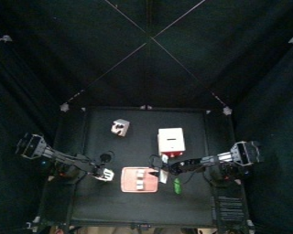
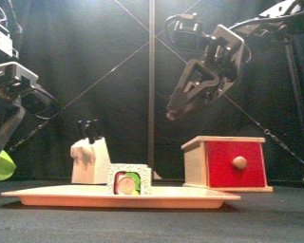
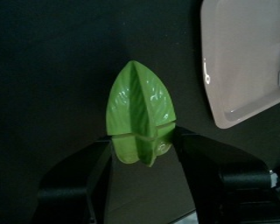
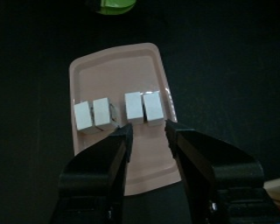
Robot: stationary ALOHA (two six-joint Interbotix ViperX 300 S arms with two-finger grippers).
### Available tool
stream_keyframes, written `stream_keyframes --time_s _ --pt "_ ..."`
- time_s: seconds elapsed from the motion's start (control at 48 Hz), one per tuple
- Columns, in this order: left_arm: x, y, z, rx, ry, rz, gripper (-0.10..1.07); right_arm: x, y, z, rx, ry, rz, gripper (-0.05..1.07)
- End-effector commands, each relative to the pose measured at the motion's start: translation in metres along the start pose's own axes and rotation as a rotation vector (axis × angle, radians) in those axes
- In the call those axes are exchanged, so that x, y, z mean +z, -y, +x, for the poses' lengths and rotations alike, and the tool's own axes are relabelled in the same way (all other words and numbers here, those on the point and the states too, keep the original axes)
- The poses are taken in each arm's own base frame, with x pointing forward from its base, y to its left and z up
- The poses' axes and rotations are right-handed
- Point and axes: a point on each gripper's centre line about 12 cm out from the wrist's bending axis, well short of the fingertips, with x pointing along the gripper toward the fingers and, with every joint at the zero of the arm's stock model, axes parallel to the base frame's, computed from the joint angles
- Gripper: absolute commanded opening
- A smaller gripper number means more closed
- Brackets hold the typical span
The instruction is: Put starfruit on plate
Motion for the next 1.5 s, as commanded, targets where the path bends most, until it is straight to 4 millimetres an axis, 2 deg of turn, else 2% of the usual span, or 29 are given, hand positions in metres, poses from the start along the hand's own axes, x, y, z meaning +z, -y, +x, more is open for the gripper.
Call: stream_keyframes --time_s 0.0,0.208,0.375,0.708,0.812,1.083,1.229,1.479 --pt "0.003 0.012 -0.008 -0.06 0.022 0.022 0.66 0.013 -0.002 -0.008 0.011 0.042 0.003 0.75" --pt "0.01 0.037 -0.017 -0.211 0.087 0.101 0.66 0.013 -0.001 -0.015 0.007 0.049 0.01 0.75" --pt "0.012 0.052 -0.015 -0.324 0.103 0.115 0.66 0.009 0.001 -0.02 0.007 0.048 0.024 0.75" --pt "0.015 0.08 0.012 -0.477 0.088 0.091 0.66 0.003 0.0 -0.033 0.017 0.054 0.049 0.75" --pt "0.02 0.087 0.021 -0.472 0.089 0.072 0.66 0.003 -0.001 -0.034 0.02 0.055 0.048 0.75" --pt "0.031 0.086 0.028 -0.45 0.1 0.029 0.67 0.002 -0.004 -0.035 0.028 0.054 0.034 0.75" --pt "0.031 0.086 0.028 -0.453 0.1 0.029 0.69 0.002 -0.004 -0.035 0.028 0.054 0.037 0.75" --pt "0.029 0.072 0.035 -0.422 0.083 -0.027 0.77 0.003 -0.004 -0.035 0.029 0.055 0.037 0.75"
